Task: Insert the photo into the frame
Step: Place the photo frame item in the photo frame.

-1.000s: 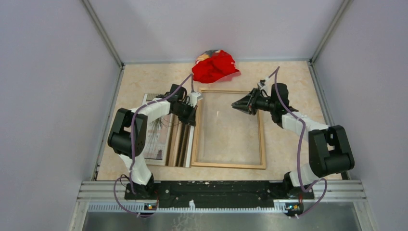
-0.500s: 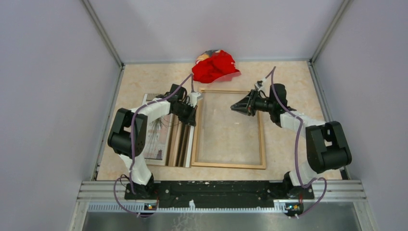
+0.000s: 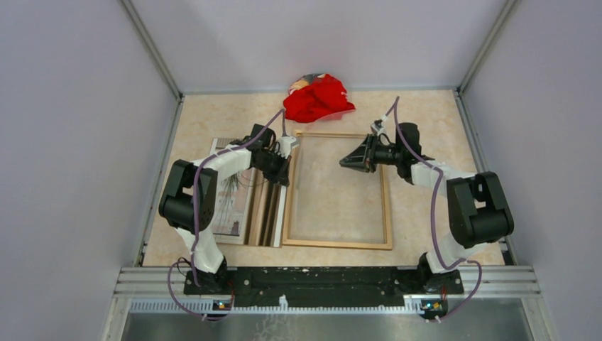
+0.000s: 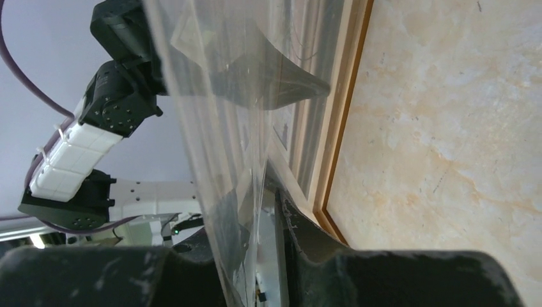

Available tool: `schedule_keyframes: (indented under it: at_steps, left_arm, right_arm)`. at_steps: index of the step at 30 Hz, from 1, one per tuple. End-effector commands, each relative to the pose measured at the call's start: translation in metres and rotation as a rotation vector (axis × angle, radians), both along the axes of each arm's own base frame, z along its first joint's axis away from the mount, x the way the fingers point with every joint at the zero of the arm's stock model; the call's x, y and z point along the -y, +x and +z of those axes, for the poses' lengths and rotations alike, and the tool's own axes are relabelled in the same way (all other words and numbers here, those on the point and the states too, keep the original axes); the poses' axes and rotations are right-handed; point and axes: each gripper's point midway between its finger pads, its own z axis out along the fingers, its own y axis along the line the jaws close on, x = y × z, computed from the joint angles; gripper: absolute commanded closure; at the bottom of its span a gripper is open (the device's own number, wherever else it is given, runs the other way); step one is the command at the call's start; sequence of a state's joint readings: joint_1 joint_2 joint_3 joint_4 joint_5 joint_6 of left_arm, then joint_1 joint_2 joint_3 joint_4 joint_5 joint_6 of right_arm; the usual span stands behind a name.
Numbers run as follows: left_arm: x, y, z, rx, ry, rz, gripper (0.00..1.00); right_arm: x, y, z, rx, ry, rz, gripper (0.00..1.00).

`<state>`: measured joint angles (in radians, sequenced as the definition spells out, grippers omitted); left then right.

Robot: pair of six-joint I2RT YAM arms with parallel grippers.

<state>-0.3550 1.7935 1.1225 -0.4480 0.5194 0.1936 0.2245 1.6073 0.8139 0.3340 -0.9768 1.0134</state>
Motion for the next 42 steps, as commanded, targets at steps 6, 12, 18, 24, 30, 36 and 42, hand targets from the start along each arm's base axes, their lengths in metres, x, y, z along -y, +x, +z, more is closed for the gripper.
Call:
schedule_keyframes:
  at_steps: [6, 12, 18, 24, 30, 36, 42]
  left_arm:
    - [-0.005, -0.01, -0.013, -0.005, 0.04, -0.024, 1.0]
    - [-0.004, -0.009, -0.011, -0.001, 0.039, -0.022, 1.0]
    - [-0.004, -0.009, -0.01, 0.003, 0.037, -0.025, 1.0]
    - [-0.004, -0.008, -0.01, -0.001, 0.038, -0.023, 1.0]
    - [-0.003, -0.006, -0.008, 0.004, 0.037, -0.023, 1.0]
    - [-0.004, -0.006, -0.009, 0.001, 0.042, -0.022, 1.0]
    - [-0.004, -0.007, -0.008, 0.001, 0.041, -0.025, 1.0]
  right_arm:
    - [0.012, 0.006, 0.004, 0.117, -0.054, 0.024, 0.71]
    - [0.009, 0.014, 0.019, 0.166, -0.051, 0.071, 0.69]
    - [0.008, 0.013, 0.028, 0.198, -0.051, 0.099, 0.69]
    - [0.007, 0.008, 0.019, 0.178, -0.051, 0.096, 0.69]
    - [0.002, 0.002, 0.011, 0.161, -0.057, 0.102, 0.69]
    - [0.003, 0.002, 0.009, 0.162, -0.086, 0.112, 0.65]
    - [0.01, 0.004, -0.007, 0.127, -0.167, 0.099, 0.48]
